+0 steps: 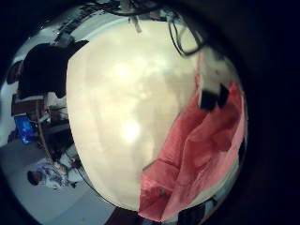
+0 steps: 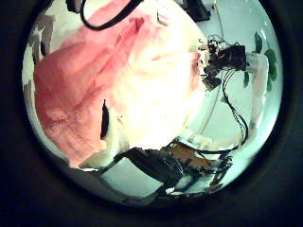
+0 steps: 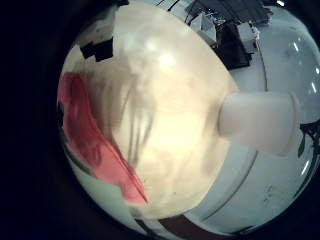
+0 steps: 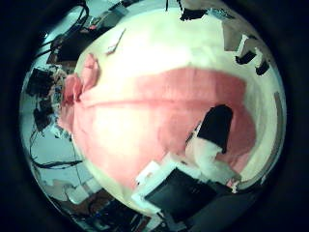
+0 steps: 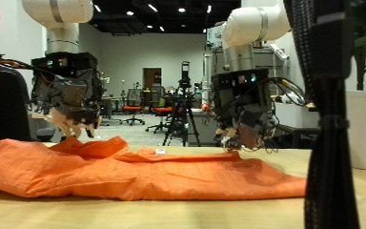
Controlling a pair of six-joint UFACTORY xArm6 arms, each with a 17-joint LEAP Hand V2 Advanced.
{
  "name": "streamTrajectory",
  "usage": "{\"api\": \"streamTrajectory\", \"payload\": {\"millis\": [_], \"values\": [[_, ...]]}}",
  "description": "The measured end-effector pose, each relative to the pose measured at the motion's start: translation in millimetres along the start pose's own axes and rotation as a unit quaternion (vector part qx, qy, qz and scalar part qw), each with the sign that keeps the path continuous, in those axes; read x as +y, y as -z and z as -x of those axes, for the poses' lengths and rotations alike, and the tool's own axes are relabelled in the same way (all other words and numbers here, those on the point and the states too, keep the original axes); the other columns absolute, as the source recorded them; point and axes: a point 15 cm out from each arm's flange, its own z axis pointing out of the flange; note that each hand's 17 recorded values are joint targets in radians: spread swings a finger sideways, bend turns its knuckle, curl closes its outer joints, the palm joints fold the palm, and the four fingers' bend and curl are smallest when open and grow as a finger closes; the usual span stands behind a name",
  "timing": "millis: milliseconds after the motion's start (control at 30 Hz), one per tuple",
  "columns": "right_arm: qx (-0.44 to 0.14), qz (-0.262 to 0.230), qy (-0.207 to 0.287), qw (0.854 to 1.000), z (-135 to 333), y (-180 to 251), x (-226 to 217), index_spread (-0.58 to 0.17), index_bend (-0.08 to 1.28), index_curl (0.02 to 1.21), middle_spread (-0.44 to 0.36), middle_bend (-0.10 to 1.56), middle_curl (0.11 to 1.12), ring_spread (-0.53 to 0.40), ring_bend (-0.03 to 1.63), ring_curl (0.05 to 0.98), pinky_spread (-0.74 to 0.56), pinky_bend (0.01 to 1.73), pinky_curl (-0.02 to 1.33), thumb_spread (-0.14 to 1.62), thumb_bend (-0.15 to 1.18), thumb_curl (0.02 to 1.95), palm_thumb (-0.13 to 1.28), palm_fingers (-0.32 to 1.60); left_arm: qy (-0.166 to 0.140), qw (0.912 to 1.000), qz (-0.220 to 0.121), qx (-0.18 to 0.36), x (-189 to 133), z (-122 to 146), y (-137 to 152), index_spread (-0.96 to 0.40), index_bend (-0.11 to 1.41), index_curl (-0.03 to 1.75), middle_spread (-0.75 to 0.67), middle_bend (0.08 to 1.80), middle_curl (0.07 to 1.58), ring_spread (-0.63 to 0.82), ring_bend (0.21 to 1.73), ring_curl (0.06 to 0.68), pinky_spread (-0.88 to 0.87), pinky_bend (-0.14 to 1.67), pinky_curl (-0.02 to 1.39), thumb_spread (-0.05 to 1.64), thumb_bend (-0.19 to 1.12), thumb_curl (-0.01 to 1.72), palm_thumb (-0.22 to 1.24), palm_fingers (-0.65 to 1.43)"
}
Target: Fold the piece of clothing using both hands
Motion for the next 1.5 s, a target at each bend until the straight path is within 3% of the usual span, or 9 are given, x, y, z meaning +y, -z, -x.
{"api": "streamTrajectory", "payload": {"millis": [133,233,433,700,933,1033,1333,1367,1500], "values": [[0.009,-0.031,-0.025,0.999,-35.2,54.4,4.3,-0.345,0.32,0.68,-0.172,0.77,0.66,-0.26,1.11,0.524,-0.44,0.88,0.54,1.42,0.78,0.96,0.01,0.45,-0.001,0.9995,-0.029,0.006,5.3,2.7,30.8,0.07,0.07,0.74,0.34,0.16,0.57,0.37,0.71,0.301,0.34,0.63,0.39,1.25,-0.03,0.42,0.35,-0.27],[0.012,-0.013,-0.03,0.999,-51.1,79.3,29.0,-0.358,0.4,0.69,-0.16,0.75,0.65,-0.226,1.02,0.497,-0.31,0.73,0.5,1.48,0.78,0.81,0.01,0.32,-0.005,0.9991,-0.041,0.004,16.4,2.5,55.1,0.12,0.08,0.62,0.41,0.15,0.51,0.45,0.64,0.268,0.46,0.56,0.35,1.25,-0.03,0.39,0.32,-0.24],[0.008,0.044,0.003,0.999,-63.3,113.7,89.4,-0.354,0.42,0.64,-0.132,0.66,0.58,-0.122,0.79,0.413,-0.02,0.61,0.43,1.5,0.75,0.61,0.01,0.11,-0.032,0.9992,-0.022,0.006,54.7,-12.9,79.9,0.14,0.1,0.47,0.47,0.15,0.41,0.54,0.56,0.23,0.54,0.47,0.3,1.24,-0.02,0.34,0.26,-0.21],[-0.015,0.13,0.062,0.989,-55.7,75.2,179.0,-0.351,0.32,0.52,-0.085,0.5,0.48,-0.005,0.58,0.314,0.23,0.5,0.35,1.4,0.61,0.42,0.02,0.06,-0.071,0.9974,0.012,0.003,114.3,-46.6,60.4,0.14,0.11,0.33,0.49,0.15,0.32,0.59,0.49,0.208,0.57,0.4,0.28,1.22,-0.02,0.31,0.24,-0.16],[-0.023,0.144,0.074,0.987,-50.8,21.2,211.0,-0.337,0.23,0.45,-0.108,0.41,0.42,0.024,0.5,0.277,0.26,0.42,0.32,1.2,0.42,0.33,0.1,0.11,-0.099,0.9945,0.023,-0.025,154.2,-68.4,31.3,0.13,0.12,0.26,0.47,0.16,0.28,0.6,0.47,0.202,0.56,0.36,0.28,1.2,-0.02,0.29,0.23,-0.13],[-0.021,0.141,0.078,0.987,-51.4,8.6,210.0,-0.328,0.24,0.44,-0.097,0.27,0.38,0.028,0.51,0.278,0.25,0.43,0.32,1.12,0.35,0.31,0.15,0.09,-0.105,0.9936,0.032,-0.026,167.5,-76.5,21.1,0.13,0.12,0.24,0.47,0.17,0.26,0.6,0.46,0.202,0.56,0.34,0.28,1.19,-0.02,0.29,0.23,-0.11],[-0.005,0.185,0.095,0.978,-59.8,-39.9,215.2,-0.289,0.22,0.41,-0.094,0.17,0.35,0.021,0.47,0.258,0.21,0.36,0.29,1.0,0.17,0.3,0.32,0.17,-0.107,0.9928,0.046,-0.03,190.2,-86.9,8.8,0.13,0.13,0.21,0.46,0.17,0.24,0.6,0.45,0.202,0.55,0.34,0.3,1.18,-0.02,0.28,0.24,-0.1],[-0.006,0.19,0.097,0.977,-58.3,-44.7,216.6,-0.281,0.2,0.41,-0.107,0.27,0.37,0.017,0.44,0.25,0.2,0.33,0.28,0.99,0.14,0.3,0.34,0.23,-0.106,0.9929,0.045,-0.03,191.5,-87.6,9.0,0.13,0.13,0.21,0.46,0.17,0.24,0.6,0.45,0.204,0.55,0.34,0.3,1.18,-0.02,0.27,0.24,-0.09],[-0.004,0.212,0.104,0.972,-54.5,-63.6,222.5,-0.267,0.2,0.4,-0.089,0.3,0.38,-0.009,0.43,0.242,0.17,0.26,0.27,0.97,0.08,0.31,0.4,0.3,-0.104,0.9929,0.047,-0.032,196.2,-86.3,8.5,0.13,0.13,0.2,0.46,0.18,0.24,0.6,0.44,0.205,0.54,0.33,0.3,1.18,-0.02,0.27,0.24,-0.09]]}}
